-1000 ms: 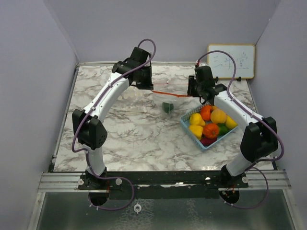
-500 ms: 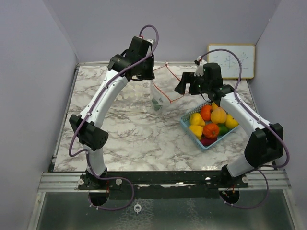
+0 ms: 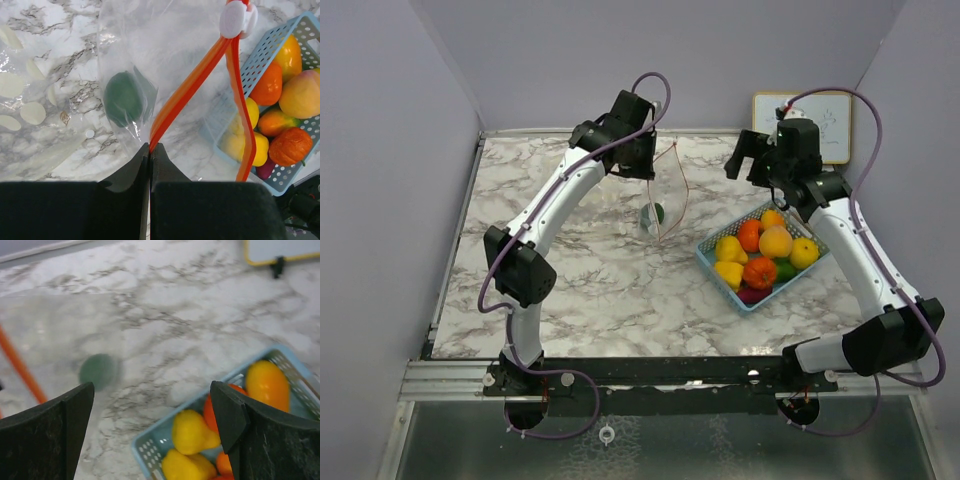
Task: Place the food in the zip-top bag and seal the zipper
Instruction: Pick up the fake fruit from the bin.
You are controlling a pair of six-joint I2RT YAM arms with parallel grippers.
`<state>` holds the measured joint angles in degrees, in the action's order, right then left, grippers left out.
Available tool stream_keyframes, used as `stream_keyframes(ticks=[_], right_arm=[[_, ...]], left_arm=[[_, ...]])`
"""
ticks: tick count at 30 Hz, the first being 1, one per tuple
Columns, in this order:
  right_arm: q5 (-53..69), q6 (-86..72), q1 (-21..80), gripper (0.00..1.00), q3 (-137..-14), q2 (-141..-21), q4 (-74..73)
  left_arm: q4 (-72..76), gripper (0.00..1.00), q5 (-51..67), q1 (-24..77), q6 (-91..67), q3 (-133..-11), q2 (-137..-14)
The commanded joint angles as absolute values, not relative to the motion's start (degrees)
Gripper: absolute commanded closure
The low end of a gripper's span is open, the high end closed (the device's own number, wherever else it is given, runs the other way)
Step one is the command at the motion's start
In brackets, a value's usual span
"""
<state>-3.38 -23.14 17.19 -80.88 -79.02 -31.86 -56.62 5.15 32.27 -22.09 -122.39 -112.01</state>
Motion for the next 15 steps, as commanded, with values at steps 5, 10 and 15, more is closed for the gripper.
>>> stream_keyframes(ticks=[5, 10, 15], right_arm=[[-16.51, -26.44, 9.43, 0.01, -72.73, -80.26, -48.04], [-20.57, -26.01, 8.73, 0.01, -68.56, -81.51, -48.31], [-20.82, -25.87, 8.53, 0.01, -64.94, -82.67, -47.18]], left_arm=[[-51.76, 1.00, 10.92, 32.52, -21.70, -122.26, -113.10], [-50.23, 1.00, 12.44, 32.52, -21.75, -121.81, -113.38], [-49.71, 1.00, 13.13, 32.54, -21.98, -120.49, -113.16]])
